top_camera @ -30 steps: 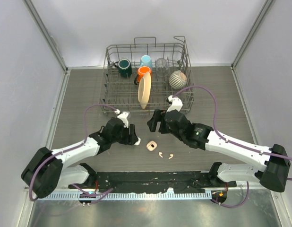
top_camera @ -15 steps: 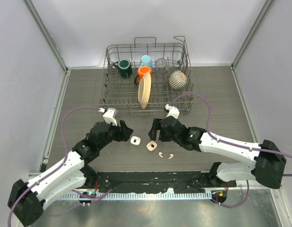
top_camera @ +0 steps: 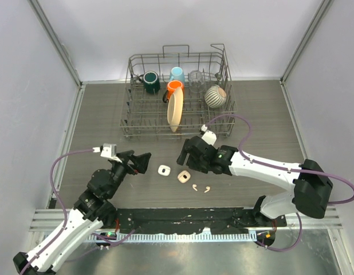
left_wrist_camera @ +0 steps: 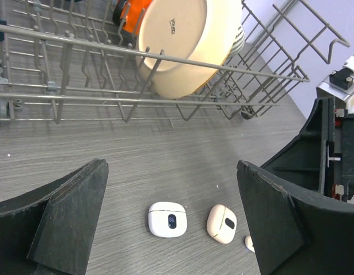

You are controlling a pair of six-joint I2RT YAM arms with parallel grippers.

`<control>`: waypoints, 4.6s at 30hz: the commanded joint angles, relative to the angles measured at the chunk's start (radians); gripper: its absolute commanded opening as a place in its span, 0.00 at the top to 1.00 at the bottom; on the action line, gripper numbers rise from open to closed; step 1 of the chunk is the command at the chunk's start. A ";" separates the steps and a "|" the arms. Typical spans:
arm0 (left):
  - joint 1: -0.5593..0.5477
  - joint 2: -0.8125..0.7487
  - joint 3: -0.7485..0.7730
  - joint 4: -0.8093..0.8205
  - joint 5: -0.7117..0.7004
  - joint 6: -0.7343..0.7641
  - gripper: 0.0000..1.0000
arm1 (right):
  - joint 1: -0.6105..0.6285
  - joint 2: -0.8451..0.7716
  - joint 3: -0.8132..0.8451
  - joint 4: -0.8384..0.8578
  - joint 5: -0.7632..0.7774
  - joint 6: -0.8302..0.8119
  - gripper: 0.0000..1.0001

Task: Insert the wireless bluetooth earbuds into the charging case
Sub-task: Place the charging case at the center of the board, then pick up the charging case at the center of the board, then adjust the charging case.

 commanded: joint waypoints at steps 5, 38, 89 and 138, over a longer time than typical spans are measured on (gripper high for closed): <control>0.004 0.004 -0.020 0.038 -0.073 -0.002 0.01 | -0.003 -0.010 0.051 -0.186 0.056 0.373 0.19; 0.004 -0.023 -0.091 0.049 -0.110 0.047 0.00 | -0.047 0.318 0.173 -0.197 -0.180 0.413 0.32; 0.004 0.086 -0.075 0.098 -0.087 0.071 0.00 | -0.092 0.384 0.156 -0.180 -0.228 0.407 0.44; -0.086 0.607 0.027 0.909 0.398 -0.150 0.03 | -0.089 -0.282 -0.169 0.375 0.041 0.500 0.99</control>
